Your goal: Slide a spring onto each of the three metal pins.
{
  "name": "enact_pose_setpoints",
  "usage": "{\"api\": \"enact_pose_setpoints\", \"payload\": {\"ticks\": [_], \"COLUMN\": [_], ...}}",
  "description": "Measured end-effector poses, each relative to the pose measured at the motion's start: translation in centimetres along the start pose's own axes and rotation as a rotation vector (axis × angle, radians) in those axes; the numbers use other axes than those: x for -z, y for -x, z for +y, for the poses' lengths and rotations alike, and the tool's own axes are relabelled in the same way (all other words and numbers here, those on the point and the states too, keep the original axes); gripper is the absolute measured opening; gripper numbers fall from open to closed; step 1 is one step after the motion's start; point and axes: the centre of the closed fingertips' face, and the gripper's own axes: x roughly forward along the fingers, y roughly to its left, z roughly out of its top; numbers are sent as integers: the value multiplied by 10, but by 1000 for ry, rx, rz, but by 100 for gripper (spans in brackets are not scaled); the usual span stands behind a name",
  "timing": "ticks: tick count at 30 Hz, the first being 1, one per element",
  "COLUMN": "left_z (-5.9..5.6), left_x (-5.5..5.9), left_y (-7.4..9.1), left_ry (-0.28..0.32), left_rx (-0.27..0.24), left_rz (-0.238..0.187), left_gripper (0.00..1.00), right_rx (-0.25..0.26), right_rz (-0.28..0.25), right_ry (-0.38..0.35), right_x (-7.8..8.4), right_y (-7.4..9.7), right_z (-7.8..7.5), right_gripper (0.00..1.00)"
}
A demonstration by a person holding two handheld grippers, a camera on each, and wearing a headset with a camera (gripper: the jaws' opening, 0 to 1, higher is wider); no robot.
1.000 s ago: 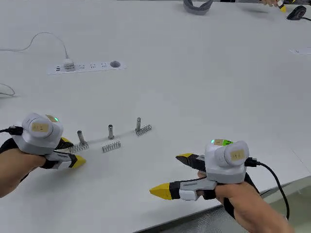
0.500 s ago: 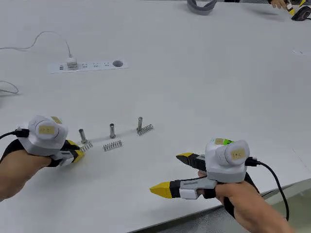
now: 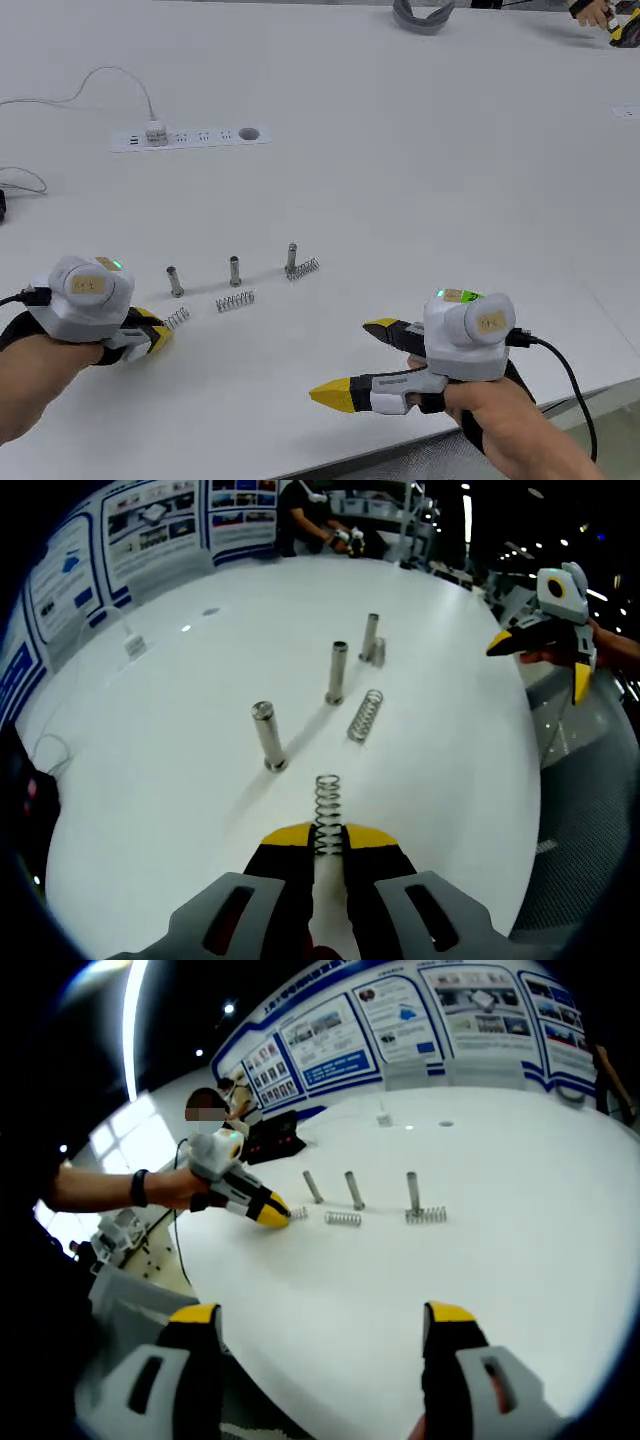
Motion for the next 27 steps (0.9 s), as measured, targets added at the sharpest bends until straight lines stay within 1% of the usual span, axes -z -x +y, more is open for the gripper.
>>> {"api": "enact_pose_setpoints", "payload": {"ticks": [6,13,15,19,27], "left_z": [-1,-1,-2,-4,-12], "left_x": [7,6,4,2,-10], "left_y": [9,21,24,29,40], "left_ry": [15,37,46,41,29], "left_rx": [-4,-14,-16,-20,-17], "left_rz": [-8,-36,-46,-57,-88], "left_gripper": [10,10,10,10,10], "right_rx": [-9,-15,-16,-18,-25], "right_rz": [4,5,4,1,-11], "right_ry": [1,2,0,-2,-5], "right_x": [1,1,0,-1,-5], "right_y": [-1,-2,-2,-2,-3], "right_z": [1,1,1,2,5], "right_gripper": [84,83,83,83,82]}}
